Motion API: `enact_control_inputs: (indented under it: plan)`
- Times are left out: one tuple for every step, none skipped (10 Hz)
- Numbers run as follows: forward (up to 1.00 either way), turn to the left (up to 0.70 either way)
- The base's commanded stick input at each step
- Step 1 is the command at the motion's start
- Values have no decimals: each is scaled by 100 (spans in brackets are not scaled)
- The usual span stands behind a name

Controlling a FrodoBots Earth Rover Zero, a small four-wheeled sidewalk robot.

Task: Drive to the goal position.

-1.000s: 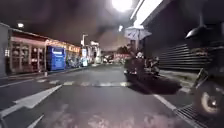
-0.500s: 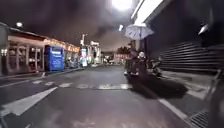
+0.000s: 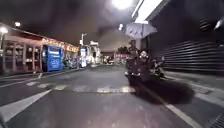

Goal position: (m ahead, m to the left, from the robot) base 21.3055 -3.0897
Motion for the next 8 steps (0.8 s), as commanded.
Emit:
enact_control_inputs:
  plan:
    - [45, 0]
    - [45, 0]
    - [45, 0]
    - [45, 0]
    - [45, 0]
    - [45, 0]
    - [45, 0]
    - [45, 0]
